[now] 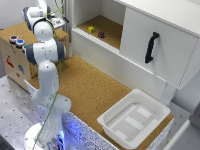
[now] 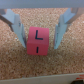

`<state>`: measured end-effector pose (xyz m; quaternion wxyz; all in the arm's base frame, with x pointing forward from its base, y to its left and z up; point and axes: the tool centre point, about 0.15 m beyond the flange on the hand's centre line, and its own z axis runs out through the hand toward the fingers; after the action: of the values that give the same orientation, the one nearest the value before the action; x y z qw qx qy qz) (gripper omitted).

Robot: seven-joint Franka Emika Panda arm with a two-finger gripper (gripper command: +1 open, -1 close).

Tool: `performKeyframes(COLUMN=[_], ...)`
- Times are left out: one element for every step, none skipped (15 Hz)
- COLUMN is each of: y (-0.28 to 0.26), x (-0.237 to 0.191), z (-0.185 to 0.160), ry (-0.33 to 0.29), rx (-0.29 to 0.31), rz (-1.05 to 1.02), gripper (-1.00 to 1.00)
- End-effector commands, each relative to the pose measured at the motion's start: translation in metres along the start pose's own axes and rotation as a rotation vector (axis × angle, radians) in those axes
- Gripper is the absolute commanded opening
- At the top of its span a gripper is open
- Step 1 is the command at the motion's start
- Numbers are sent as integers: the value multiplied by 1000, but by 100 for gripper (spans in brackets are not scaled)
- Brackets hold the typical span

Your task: Take the pink block and turn it right

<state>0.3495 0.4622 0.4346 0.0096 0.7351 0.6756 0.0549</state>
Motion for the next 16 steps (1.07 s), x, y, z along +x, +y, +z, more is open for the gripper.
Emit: performKeyframes(y=[14,16,19,19,14,13,10,7,8,9,10,10,12,17,23,25], x=[10,11,12,12,11,12,13,13,12,11,9,7,3,0,-6,-8], z=[-17,-19,-25,-27,-27,-29,-32,-32,-33,-34,-35,-33,-26,-23,-21,-20], ry=[-88,-108,-148,-163,-182,-154,-129,-112,-85,-58,-23,-12,-30,-45,-57,-75], rx=[37,14,0,-8,-35,-5,-11,26,47,67,93,98,108,97,96,80], rz=[37,62,130,193,230,333,401,455,532,617,694,744,826,897,992,1035], gripper=[-100,-100,-100,-100,-100,-100,-100,-100,-100,-100,-100,-100,-100,-100,-100,-100])
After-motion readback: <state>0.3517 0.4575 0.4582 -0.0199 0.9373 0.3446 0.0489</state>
